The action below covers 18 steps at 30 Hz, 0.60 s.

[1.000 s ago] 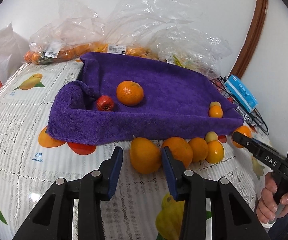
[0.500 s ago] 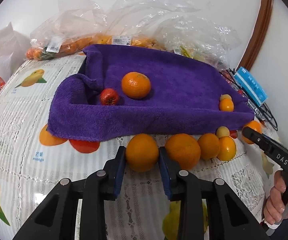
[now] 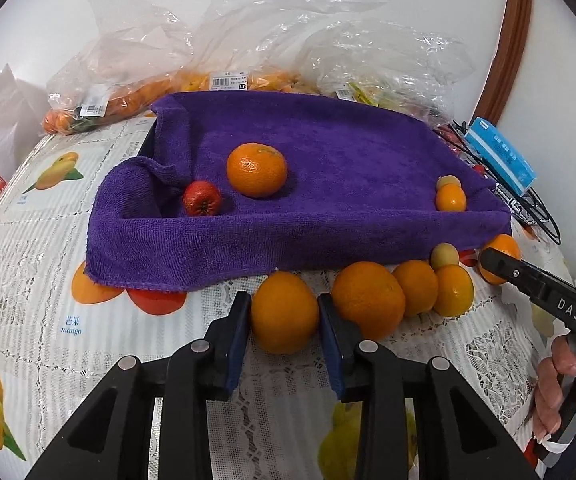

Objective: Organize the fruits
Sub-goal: 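Lift the large orange with the right gripper while the left gripper grasps another orange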

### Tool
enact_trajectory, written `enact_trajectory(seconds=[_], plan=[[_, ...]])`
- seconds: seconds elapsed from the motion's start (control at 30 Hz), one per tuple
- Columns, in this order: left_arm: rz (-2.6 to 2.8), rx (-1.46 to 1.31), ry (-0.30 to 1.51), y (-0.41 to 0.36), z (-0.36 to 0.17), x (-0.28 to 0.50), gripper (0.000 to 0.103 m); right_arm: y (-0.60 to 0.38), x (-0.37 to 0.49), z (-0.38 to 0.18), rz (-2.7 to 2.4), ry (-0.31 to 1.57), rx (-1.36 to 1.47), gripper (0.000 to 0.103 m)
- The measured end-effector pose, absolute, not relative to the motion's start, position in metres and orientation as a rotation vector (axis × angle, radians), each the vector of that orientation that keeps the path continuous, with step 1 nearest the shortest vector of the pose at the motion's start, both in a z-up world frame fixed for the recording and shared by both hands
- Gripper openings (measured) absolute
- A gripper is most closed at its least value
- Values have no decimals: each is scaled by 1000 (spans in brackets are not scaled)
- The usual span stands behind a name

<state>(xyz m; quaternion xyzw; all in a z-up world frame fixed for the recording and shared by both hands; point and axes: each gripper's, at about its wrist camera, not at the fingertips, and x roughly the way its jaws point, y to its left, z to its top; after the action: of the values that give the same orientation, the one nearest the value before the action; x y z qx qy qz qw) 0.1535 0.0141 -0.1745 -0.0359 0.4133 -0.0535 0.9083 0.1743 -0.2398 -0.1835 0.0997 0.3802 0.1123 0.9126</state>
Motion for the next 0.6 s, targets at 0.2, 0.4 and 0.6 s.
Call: enact_trajectory(seconds=[0.2, 0.4, 0.6], plan=[[-98, -35, 854, 9, -175, 154, 32, -237, 172, -181, 233, 771, 198, 44], [-211, -249, 801, 39, -173, 144, 31, -232, 164, -173, 284, 712, 167, 44], [-233, -279, 738, 43, -167, 136, 31, -235, 158, -165, 304, 656, 203, 44]])
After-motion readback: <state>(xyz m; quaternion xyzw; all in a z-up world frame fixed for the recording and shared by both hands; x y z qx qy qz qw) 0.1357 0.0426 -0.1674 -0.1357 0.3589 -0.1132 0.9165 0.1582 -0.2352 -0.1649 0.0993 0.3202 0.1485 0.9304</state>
